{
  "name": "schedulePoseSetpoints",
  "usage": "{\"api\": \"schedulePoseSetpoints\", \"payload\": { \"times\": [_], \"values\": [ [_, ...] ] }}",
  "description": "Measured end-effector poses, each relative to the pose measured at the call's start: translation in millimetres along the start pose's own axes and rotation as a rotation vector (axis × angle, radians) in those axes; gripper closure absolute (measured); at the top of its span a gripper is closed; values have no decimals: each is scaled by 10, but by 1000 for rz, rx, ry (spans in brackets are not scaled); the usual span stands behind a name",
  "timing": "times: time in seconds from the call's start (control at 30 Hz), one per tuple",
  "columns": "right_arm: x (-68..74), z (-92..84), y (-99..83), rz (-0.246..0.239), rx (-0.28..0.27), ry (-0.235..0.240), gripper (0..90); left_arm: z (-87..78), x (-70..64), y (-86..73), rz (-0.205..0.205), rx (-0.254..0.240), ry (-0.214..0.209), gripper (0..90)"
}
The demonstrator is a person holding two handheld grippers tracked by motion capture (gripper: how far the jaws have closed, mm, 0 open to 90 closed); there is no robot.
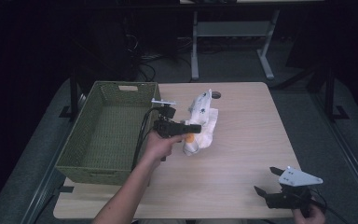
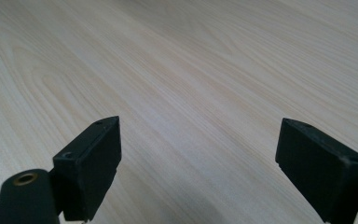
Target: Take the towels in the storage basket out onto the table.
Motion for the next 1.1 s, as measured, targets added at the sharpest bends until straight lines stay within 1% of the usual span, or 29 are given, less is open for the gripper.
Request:
{"api": "schedulePoseSetpoints", "payload": {
  "times": [0.03, 0.17, 0.33, 0.37, 0.4, 0.47, 0.53, 0.6, 0.7, 0.77, 0.9, 1.0, 1.03, 1.1],
  "values": [
    [-1, 2, 0, 0, 0, 0, 139, 25, -7, -5, -2, 0, 7, 720],
    [3, 8, 2, 0, 0, 1, 139, 130, -8, -36, -2, 10, 7, 720],
    [7, 6, 4, -1, -3, 3, 139, 245, 15, -84, -14, 12, 5, 720],
    [7, 7, 4, -1, -3, 3, 139, 268, 25, -96, -17, 18, 7, 720],
    [9, 8, 5, -2, -4, 3, 139, 299, 29, -109, -28, 23, 8, 720],
    [10, 10, 6, -2, -3, 4, 140, 351, 44, -140, -40, 34, -2, 718],
    [11, 13, 5, -1, -3, 8, 139, 402, 59, -170, -39, 51, -3, 717],
    [8, 13, 4, -1, -5, 8, 139, 457, 81, -211, -43, 66, 5, 716],
    [9, 9, 3, -1, -8, 8, 139, 521, 138, -263, -62, 69, 17, 716],
    [10, 9, 3, -2, -7, 8, 139, 558, 179, -301, -78, 62, 23, 717],
    [11, 10, 3, -2, -6, 8, 139, 589, 253, -376, -87, 57, 44, 717],
    [17, 13, 4, -1, -3, 9, 139, 596, 308, -421, -99, 42, 68, 717],
    [19, 12, 5, -1, -2, 9, 139, 596, 330, -435, -109, 35, 74, 717],
    [23, 12, 8, -4, -3, 9, 139, 603, 353, -451, -109, 33, 88, 717]
  ]
}}
Point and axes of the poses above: each handheld gripper's, and its own axes: z roughly forward along the jaws, y roughly out of its top, x roughly to its left, the point moved 1 cm from there along z, roughly forward along the jaws, and after that the axes turned 6 degrees about -z, right-handed, at the moved point
